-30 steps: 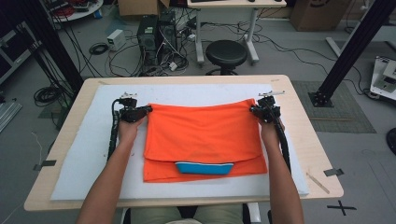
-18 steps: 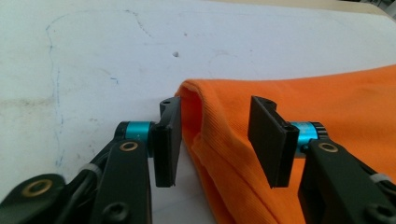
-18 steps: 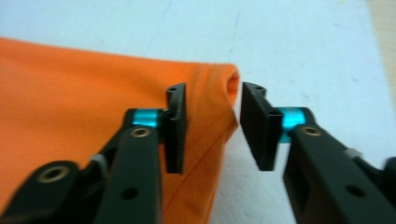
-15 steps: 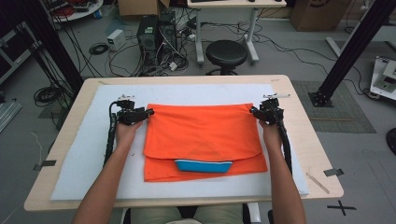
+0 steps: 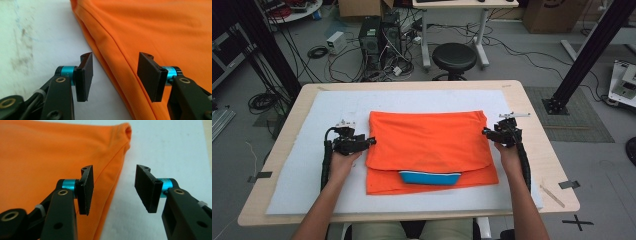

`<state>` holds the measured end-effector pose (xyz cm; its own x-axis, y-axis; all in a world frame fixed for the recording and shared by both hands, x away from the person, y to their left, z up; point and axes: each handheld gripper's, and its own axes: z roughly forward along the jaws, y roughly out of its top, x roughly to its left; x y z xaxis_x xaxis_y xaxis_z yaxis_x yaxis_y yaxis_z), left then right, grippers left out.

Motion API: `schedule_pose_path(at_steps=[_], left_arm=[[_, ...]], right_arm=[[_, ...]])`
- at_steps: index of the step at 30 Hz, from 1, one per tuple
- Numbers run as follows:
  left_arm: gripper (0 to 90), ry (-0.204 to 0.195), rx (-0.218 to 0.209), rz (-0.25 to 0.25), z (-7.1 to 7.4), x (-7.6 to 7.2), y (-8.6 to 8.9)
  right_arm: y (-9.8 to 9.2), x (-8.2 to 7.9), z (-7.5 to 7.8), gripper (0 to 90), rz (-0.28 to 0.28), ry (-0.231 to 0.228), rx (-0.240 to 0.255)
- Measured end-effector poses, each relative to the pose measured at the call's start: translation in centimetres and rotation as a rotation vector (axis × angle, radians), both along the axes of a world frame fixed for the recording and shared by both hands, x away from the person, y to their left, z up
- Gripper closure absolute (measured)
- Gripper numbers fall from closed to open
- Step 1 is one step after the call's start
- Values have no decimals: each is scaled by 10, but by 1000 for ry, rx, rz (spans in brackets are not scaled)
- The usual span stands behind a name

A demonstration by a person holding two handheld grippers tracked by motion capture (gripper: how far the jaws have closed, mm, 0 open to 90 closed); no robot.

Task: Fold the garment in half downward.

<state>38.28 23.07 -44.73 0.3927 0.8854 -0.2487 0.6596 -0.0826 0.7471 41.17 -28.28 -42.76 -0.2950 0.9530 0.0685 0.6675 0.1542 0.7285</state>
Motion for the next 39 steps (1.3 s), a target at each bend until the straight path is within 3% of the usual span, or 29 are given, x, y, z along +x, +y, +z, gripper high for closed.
schedule_pose_path(at_steps=[3, 5, 6, 9, 12, 13, 14, 15, 16, 17, 21, 24, 29, 32, 34, 35, 37, 39], left_arm=[[467, 13, 11, -18, -4, -14, -6], [469, -13, 32, -28, -7, -23, -10], [476, -17, 23, -26, -8, -31, -13], [500, -29, 40, -29, -8, -37, -16], [575, -34, 44, -35, -8, -45, -18], [605, -34, 42, -31, -8, -48, -19], [693, -33, 40, -31, -8, -49, -19], [693, -29, 41, -37, -8, -50, -19], [775, -32, 41, -44, -8, -51, -20], [797, -36, 47, -44, -8, -51, -20], [816, -24, 45, -41, -7, -42, -20], [817, -28, 64, -43, -4, -30, -23], [816, -35, 76, -38, -1, -14, -29], [801, -17, 72, -32, -3, -19, -28], [709, -20, 84, -28, -2, -29, -27], [623, -24, 83, -30, -1, -33, -26], [515, -56, 79, -27, 0, -43, -23], [489, -87, 71, -34, 0, -50, -19]], right_arm=[[1, -12, -5, 494, 15, 9, 6], [0, -19, -11, 495, 20, 32, 21], [-1, -24, -17, 497, 32, 54, 25], [0, -28, -22, 501, 40, 67, 42], [2, -34, -23, 567, 48, 61, 55], [3, -36, -23, 624, 61, 61, 54], [6, -39, -24, 717, 65, 56, 49], [6, -39, -24, 717, 65, 56, 49], [6, -39, -24, 824, 79, 61, 58], [6, -40, -23, 850, 85, 67, 70], [7, -44, -21, 877, 67, 28, 13], [3, -49, -19, 878, 30, 4, 12], [4, -53, -17, 877, -14, -22, -37], [5, -50, -20, 829, -17, -19, -8], [2, -52, -20, 620, -33, -46, 11], [0, -55, -18, 590, -33, -58, 42], [-1, -60, -15, 551, -24, -83, 56], [2, -67, -11, 534, 2, -97, 61]])
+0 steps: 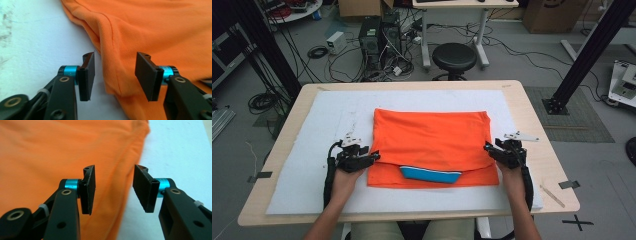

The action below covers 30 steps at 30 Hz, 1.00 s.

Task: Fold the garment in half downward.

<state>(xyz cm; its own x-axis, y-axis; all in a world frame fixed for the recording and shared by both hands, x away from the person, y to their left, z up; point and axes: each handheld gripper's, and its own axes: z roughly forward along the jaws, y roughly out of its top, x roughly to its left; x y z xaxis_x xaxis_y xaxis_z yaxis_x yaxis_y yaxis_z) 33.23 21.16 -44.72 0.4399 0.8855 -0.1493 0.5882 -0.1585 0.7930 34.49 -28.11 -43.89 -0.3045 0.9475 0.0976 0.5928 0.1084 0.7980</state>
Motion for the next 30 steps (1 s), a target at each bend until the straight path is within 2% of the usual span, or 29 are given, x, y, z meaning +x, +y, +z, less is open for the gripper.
schedule_pose_path(at_steps=[1, 2, 3, 4, 6, 7, 8, 10, 15, 18, 19, 20, 22, 24, 28, 30], left_arm=[[478, -10, -6, -10, 1, -2, 2], [478, -27, -13, -19, 2, -3, 3], [477, -40, -21, -15, 4, -4, 6], [477, -50, -32, -12, 5, -6, 8], [477, -65, -37, -8, 5, -8, 10], [476, -69, -39, -7, 5, -8, 12], [476, -74, -46, -6, 5, -8, 13], [470, -90, -54, -6, 6, -9, 16], [461, -123, -73, -26, 8, -8, 17], [461, -121, -68, -42, 6, -8, 16], [462, -120, -71, -43, 6, -8, 15], [462, -119, -68, -45, 6, -8, 15], [462, -121, -68, -43, 6, -8, 15], [462, -123, -71, -39, 6, -8, 17], [462, -122, -77, -35, 7, -8, 18], [462, -122, -79, -35, 7, -8, 18]], right_arm=[[6, -8, 3, 522, 38, -11, -1], [6, -8, 3, 522, 38, -11, -1], [13, -17, 5, 499, 79, -19, 8], [13, -17, 5, 499, 79, -19, 8], [23, -26, 6, 488, 141, -22, 17], [37, -34, 7, 481, 216, -20, 23], [37, -34, 7, 481, 216, -20, 23], [53, -41, 8, 486, 296, -24, 17], [87, -47, 7, 562, 474, 18, 43], [101, -48, 1, 601, 559, 59, 18], [106, -47, -5, 647, 579, 82, -27], [106, -47, -5, 647, 579, 82, -27], [107, -47, -10, 758, 604, 98, -67], [104, -47, -9, 859, 621, 101, -67], [98, -48, -5, 883, 634, 107, -105], [95, -49, -4, 873, 633, 106, -87]])
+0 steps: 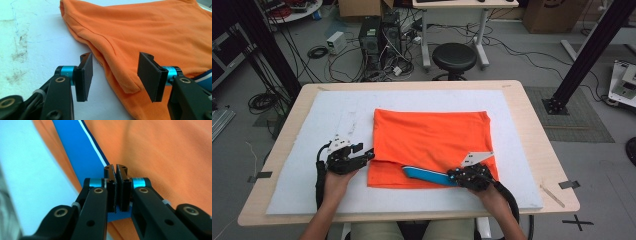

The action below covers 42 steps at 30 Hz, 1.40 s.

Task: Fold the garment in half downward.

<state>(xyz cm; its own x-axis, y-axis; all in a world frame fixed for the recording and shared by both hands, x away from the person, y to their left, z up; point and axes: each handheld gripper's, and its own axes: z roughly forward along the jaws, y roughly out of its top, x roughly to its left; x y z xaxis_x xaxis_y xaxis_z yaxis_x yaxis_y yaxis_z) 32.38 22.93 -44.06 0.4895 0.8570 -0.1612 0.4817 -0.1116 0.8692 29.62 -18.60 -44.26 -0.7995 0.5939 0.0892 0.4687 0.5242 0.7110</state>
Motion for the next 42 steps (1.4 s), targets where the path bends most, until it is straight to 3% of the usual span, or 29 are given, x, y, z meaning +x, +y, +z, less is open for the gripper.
schedule_pose_path(at_steps=[1, 2, 3, 4, 6, 8, 10, 11, 13, 16, 18, 21, 26, 27, 28, 30, 32, 33, 36, 39, 41, 42], left_arm=[[456, 4, 0, -2, 0, 0, -1], [456, 4, 2, -3, -1, 0, -1], [449, 7, 4, -4, -1, 0, -2], [446, 9, 8, -3, -1, 1, -2], [445, 16, 19, -5, -2, 0, -4], [508, 30, 48, -13, -3, -1, -7], [606, 57, 77, -25, -5, -1, -12], [660, 76, 113, -25, -7, 0, -16], [695, 80, 126, -24, -8, 0, -19], [863, 61, 174, -22, -8, -4, -25], [873, 53, 189, -25, -6, -8, -27], [876, 49, 178, -38, -2, -15, -27], [872, 71, 169, -43, -4, -26, -27], [851, 72, 170, -35, -5, -26, -26], [767, 76, 164, -22, -5, -25, -26], [633, 72, 158, 7, -6, -22, -25], [593, 70, 139, 14, -6, -20, -21], [541, 61, 128, 19, -6, -20, -20], [495, 37, 86, 30, -4, -19, -14], [443, 24, 40, 33, -2, -17, -9], [412, 17, 31, 41, -2, -17, -6], [404, 12, 23, 42, -2, -17, -5]], right_arm=[[-4, -1, 2, 812, 17, 6, 49], [-4, -1, 2, 812, 17, 6, 49], [-6, -1, 4, 737, 1, -5, 70], [-10, 0, 8, 669, -24, -13, 108], [-24, 3, 14, 658, -117, -52, 161], [-39, 6, 16, 649, -273, -93, 135], [-53, 10, 12, 646, -383, -99, 71], [-64, 13, 7, 638, -449, -93, 38], [-69, 14, 5, 631, -471, -84, 41], [-76, 15, 4, 623, -505, -77, 47], [-78, 15, 5, 615, -509, -75, 50], [-79, 14, 5, 605, -521, -70, 33], [-80, 19, -2, 581, -554, -33, -13], [-80, 20, -4, 584, -558, -29, -23], [-80, 21, -6, 607, -557, -26, -32], [-80, 22, -5, 730, -553, -41, -64], [-81, 21, -3, 872, -543, -53, -81], [-83, 20, 0, 881, -550, -72, -93], [-84, 20, 2, 881, -569, -88, -88], [-86, 21, 1, 866, -581, -67, -83], [-87, 22, 0, 673, -578, -31, -52], [-89, 21, 1, 610, -586, -38, -20]])
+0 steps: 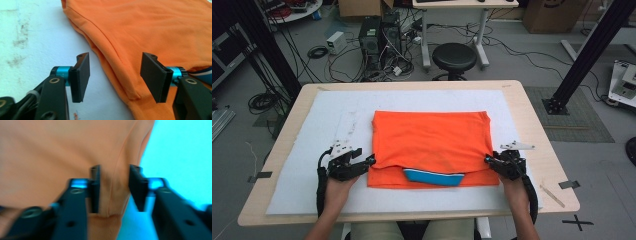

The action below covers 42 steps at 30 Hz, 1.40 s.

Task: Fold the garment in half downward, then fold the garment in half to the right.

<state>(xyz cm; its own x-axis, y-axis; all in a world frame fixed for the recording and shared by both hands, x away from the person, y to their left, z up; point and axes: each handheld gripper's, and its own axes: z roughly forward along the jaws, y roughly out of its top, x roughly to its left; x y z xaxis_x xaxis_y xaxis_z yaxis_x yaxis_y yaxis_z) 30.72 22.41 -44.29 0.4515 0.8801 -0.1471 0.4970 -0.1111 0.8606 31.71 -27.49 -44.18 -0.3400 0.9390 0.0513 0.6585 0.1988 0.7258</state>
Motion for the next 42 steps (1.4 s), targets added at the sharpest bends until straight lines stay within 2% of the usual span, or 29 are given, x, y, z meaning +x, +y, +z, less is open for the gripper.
schedule_pose_path(at_steps=[1, 3, 4, 7, 9, 11, 16, 18, 21, 25, 31, 34, 38, 42], left_arm=[[390, -8, -14, -3, 0, 1, 2], [332, -32, -52, -8, 1, 2, 5], [300, -53, -69, -12, 1, 3, 7], [195, -108, -89, -15, 2, 5, 11], [194, -130, -100, -17, 2, 7, 15], [194, -136, -97, -23, 2, 10, 17], [198, -168, -99, -56, 3, 12, 22], [198, -167, -109, -59, 3, 13, 23], [198, -164, -86, -61, 3, 12, 22], [198, -168, -76, -60, 3, 12, 21], [198, -150, -54, -52, 1, 12, 19], [198, -150, -59, -44, 2, 12, 19], [198, -115, -65, -40, 2, 11, 18], [195, -96, -74, -33, 3, 11, 17]], right_arm=[[-2, -2, 2, 578, -10, -26, 27], [-6, -3, 8, 460, -38, -81, 37], [-7, -3, 9, 429, -42, -99, 41], [-9, 0, 10, 321, -10, -139, 21], [-8, 2, 11, 286, 3, -152, 23], [-2, 4, 13, 214, 41, -173, 12], [4, 6, 14, 214, 83, -180, 15], [6, 6, 14, 213, 89, -180, 15], [6, 6, 13, 213, 84, -182, 15], [4, 5, 14, 213, 80, -188, 15], [3, 5, 14, 213, 75, -179, 25], [3, 4, 14, 213, 71, -183, 24], [4, 3, 15, 213, 66, -180, 30], [7, 3, 15, 213, 73, -176, 32]])
